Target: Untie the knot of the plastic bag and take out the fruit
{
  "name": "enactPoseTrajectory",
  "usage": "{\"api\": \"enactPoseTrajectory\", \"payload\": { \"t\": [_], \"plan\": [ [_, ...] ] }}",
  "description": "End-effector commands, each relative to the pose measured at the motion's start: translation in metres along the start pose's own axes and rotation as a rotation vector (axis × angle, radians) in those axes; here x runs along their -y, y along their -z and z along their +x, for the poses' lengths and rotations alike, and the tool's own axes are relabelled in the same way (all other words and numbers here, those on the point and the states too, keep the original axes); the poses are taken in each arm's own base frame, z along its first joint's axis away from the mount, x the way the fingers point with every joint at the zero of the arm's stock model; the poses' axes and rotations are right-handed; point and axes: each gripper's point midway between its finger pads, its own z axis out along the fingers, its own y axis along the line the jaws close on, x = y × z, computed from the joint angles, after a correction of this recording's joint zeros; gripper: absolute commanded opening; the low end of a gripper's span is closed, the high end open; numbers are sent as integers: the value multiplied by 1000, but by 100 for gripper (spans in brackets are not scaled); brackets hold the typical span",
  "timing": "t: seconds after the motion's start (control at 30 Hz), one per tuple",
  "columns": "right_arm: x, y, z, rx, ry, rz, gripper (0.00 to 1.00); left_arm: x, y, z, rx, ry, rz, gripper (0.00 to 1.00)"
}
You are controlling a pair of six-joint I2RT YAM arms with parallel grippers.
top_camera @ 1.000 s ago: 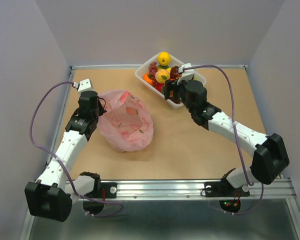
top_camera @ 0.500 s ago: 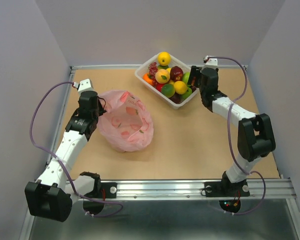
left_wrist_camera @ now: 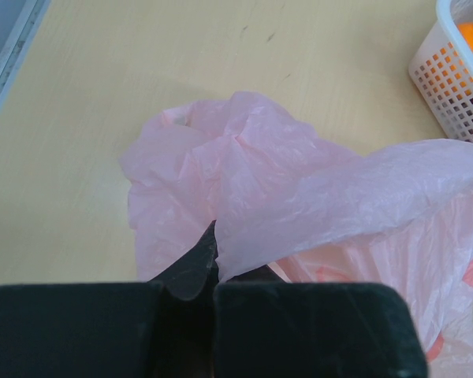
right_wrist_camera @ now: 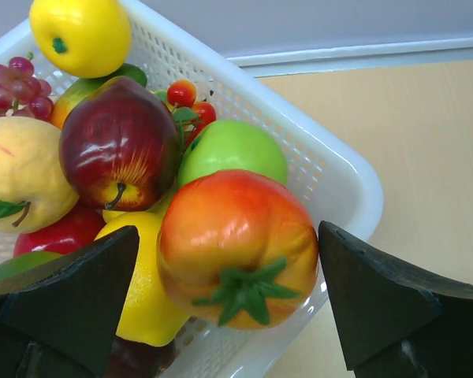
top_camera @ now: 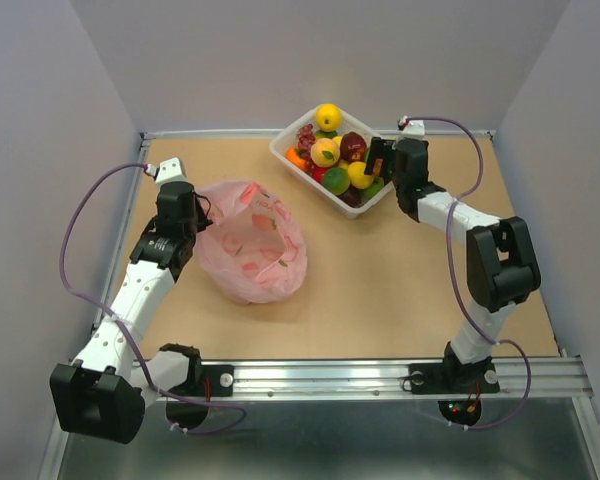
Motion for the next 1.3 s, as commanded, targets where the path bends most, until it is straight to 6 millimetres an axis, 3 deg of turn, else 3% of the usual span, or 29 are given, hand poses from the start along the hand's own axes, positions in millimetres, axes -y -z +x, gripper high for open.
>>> {"api": "enactPoseTrajectory", "payload": {
  "t": [0.0, 0.17, 0.2, 0.3, 0.37, 0.4, 0.53, 0.57, 0.67, 0.77, 0.8, 0.87, 0.9, 1.0, 1.1, 1.27],
  "plan": [
    [-17, 17, -75, 137, -23, -77, 100, 0, 3, -9, 40, 9, 12, 0],
    [-14, 42, -93, 162, -39, -83, 100, 1, 6, -12, 53, 17, 24, 0],
    [-13, 54, -106, 188, -51, -87, 100, 2, 8, -13, 56, 18, 28, 0],
    [-11, 78, -111, 186, -77, -102, 100, 3, 13, -18, 75, 26, 43, 0],
    [-11, 106, -121, 205, -93, -137, 100, 13, 22, -27, 115, 26, 116, 0],
    [-10, 128, -137, 240, -105, -157, 100, 23, 27, -26, 116, 12, 182, 0],
    [-11, 164, -134, 228, -112, -215, 100, 47, 50, -38, 170, -11, 356, 0],
    [-9, 185, -147, 265, -123, -232, 100, 55, 60, -40, 177, -14, 409, 0],
    [-7, 216, -140, 256, -125, -271, 100, 75, 87, -40, 169, -14, 565, 0],
    [-2, 236, -130, 234, -125, -282, 100, 82, 108, -40, 167, 3, 639, 0],
    [1, 252, -136, 264, -130, -288, 100, 83, 112, -37, 155, 2, 656, 0],
    [7, 262, -122, 240, -128, -279, 100, 87, 116, -29, 107, -11, 687, 0],
    [11, 276, -126, 270, -137, -280, 100, 85, 116, -20, 60, -9, 679, 0],
    [21, 292, -115, 268, -144, -262, 100, 78, 114, -7, -21, 42, 631, 0],
    [33, 314, -113, 303, -149, -242, 100, 66, 112, -6, -31, 97, 551, 0],
    [53, 345, -107, 380, -155, -206, 100, 20, 92, -6, 28, 191, 270, 9]
  ]
}}
